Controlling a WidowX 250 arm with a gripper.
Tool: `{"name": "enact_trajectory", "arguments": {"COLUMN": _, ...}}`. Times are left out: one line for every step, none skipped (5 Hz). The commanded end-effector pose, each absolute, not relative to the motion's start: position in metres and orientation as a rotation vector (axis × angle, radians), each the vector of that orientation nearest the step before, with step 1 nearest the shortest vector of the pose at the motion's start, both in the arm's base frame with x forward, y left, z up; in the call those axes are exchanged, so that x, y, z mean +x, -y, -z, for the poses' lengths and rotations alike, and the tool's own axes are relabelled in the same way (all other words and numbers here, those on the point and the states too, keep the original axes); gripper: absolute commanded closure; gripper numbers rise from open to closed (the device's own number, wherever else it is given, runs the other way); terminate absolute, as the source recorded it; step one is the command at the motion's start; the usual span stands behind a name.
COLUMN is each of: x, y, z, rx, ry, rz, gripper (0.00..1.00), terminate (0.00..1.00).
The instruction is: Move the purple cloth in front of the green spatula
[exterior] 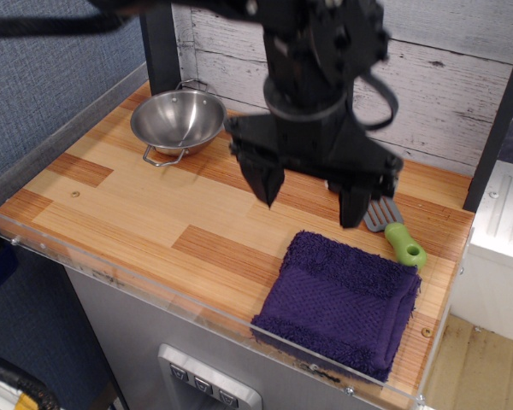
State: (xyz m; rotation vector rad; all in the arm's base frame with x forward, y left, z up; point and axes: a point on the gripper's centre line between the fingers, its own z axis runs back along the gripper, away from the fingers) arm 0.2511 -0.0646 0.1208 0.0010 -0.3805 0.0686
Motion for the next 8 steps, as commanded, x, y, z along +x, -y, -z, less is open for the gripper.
{"name": "enact_trajectory", "arguments": {"x": 0.2483, "y": 0.0566, "z": -0.1434, "rx": 0.011, "ry": 0.42, "rz": -0.125, "gripper": 0.0, "terminate": 0.0}}
{"name": "enact_trajectory", "arguments": {"x": 0.2483, "y": 0.0566, "z": -0.1434, "rx": 0.011, "ry": 0.42, "rz": -0.125, "gripper": 0.0, "terminate": 0.0}}
{"name": "enact_trajectory", "arguments": {"x": 0.2483, "y": 0.0566, "z": -0.1434, "rx": 0.011, "ry": 0.42, "rz": -0.125, "gripper": 0.0, "terminate": 0.0}}
{"name": "enact_trajectory", "arguments": {"x": 0.2483, "y": 0.0566, "z": -0.1434, "rx": 0.011, "ry": 0.42, "rz": -0.125, "gripper": 0.0, "terminate": 0.0}}
{"name": "enact_trajectory", "arguments": {"x": 0.2483, "y": 0.0566, "z": -0.1434, "rx": 0.011, "ry": 0.42, "rz": -0.125, "gripper": 0.0, "terminate": 0.0}}
{"name": "enact_trajectory", "arguments": {"x": 0.2483, "y": 0.0566, "z": -0.1434, "rx": 0.011, "ry": 0.42, "rz": -0.125, "gripper": 0.0, "terminate": 0.0}}
{"name": "enact_trajectory", "arguments": {"x": 0.2483, "y": 0.0566, "z": -0.1434, "rx": 0.011, "ry": 0.42, "rz": -0.125, "gripper": 0.0, "terminate": 0.0}}
{"name": "enact_trajectory", "arguments": {"x": 0.2483, "y": 0.0566, "z": -0.1434, "rx": 0.011, "ry": 0.42, "rz": -0.125, "gripper": 0.0, "terminate": 1.0}}
